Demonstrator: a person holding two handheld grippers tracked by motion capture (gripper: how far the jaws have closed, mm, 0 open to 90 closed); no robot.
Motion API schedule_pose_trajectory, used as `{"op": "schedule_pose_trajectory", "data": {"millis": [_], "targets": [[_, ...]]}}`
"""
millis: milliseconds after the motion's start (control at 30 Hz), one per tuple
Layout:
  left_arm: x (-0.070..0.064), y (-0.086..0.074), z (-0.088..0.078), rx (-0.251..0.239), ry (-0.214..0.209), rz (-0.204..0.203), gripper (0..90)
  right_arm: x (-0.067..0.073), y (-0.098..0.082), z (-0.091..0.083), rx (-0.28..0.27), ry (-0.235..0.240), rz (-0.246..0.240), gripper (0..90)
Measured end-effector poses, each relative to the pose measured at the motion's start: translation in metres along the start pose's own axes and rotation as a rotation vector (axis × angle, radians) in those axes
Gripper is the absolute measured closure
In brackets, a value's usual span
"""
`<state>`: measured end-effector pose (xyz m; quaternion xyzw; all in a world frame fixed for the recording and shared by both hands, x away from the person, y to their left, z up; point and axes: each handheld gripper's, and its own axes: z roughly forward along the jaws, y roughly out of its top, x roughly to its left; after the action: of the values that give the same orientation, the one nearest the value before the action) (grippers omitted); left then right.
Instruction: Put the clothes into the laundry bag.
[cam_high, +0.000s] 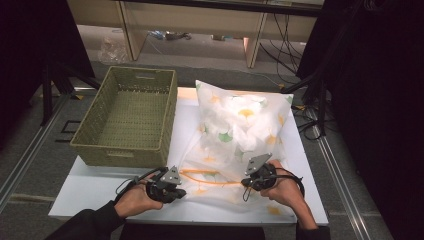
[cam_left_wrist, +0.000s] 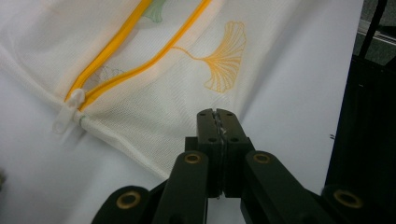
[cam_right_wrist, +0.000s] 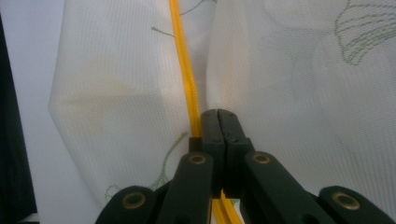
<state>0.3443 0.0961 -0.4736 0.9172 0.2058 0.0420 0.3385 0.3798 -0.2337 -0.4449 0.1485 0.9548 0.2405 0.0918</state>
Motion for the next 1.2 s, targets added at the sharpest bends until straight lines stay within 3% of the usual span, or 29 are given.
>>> {"op": "schedule_pose_trajectory", "data": {"millis": [33,167,267,433,500,533,600,700,767,900,1000,1067,1100,1133,1200], "targets": [[0.000,0.000,0.000,-0.005,-0.001,-0.004,88.9,0.001,-0.001,-0.002,-0.001,-0.014,0.031,90.0],[-0.002,0.000,0.002,-0.012,-0.023,-0.015,89.0,-0.006,-0.007,-0.004,-0.038,-0.048,0.065,90.0],[-0.002,0.001,0.002,-0.030,-0.058,-0.044,89.0,-0.008,-0.008,-0.008,-0.055,-0.061,0.065,89.8],[-0.003,0.001,0.002,-0.024,-0.067,-0.034,89.0,-0.005,-0.005,-0.012,-0.065,-0.088,0.084,84.3],[-0.004,0.001,0.002,-0.031,-0.082,-0.043,89.0,-0.007,-0.005,-0.015,-0.085,-0.102,0.085,79.7],[-0.005,0.001,0.002,-0.032,-0.085,-0.046,89.0,-0.005,-0.004,-0.017,-0.089,-0.106,0.109,77.6],[-0.004,0.001,0.002,-0.025,-0.088,-0.041,89.0,-0.005,-0.003,-0.021,-0.113,-0.121,0.101,71.6],[-0.003,0.002,0.001,-0.047,-0.096,-0.069,86.4,-0.006,-0.001,-0.025,-0.142,-0.146,0.097,64.7],[-0.002,0.003,-0.002,-0.040,-0.051,-0.043,81.2,-0.005,0.000,-0.028,-0.159,-0.169,0.100,60.1],[-0.001,0.004,-0.009,-0.093,-0.017,-0.073,67.5,-0.004,0.003,-0.031,-0.195,-0.191,0.152,52.2],[0.001,0.006,-0.016,-0.146,0.014,-0.103,61.1,-0.004,0.004,-0.033,-0.230,-0.194,0.159,49.0],[0.002,0.007,-0.020,-0.167,0.027,-0.113,57.7,-0.003,0.005,-0.037,-0.245,-0.186,0.170,47.1],[0.002,0.007,-0.021,-0.177,0.046,-0.118,56.3,-0.002,0.006,-0.039,-0.261,-0.190,0.200,46.1],[0.003,0.007,-0.023,-0.176,0.057,-0.102,54.8,-0.002,0.006,-0.040,-0.281,-0.190,0.204,45.6],[0.001,0.007,-0.025,-0.195,0.073,-0.119,50.8,-0.002,0.007,-0.045,-0.311,-0.203,0.206,44.6]]}}
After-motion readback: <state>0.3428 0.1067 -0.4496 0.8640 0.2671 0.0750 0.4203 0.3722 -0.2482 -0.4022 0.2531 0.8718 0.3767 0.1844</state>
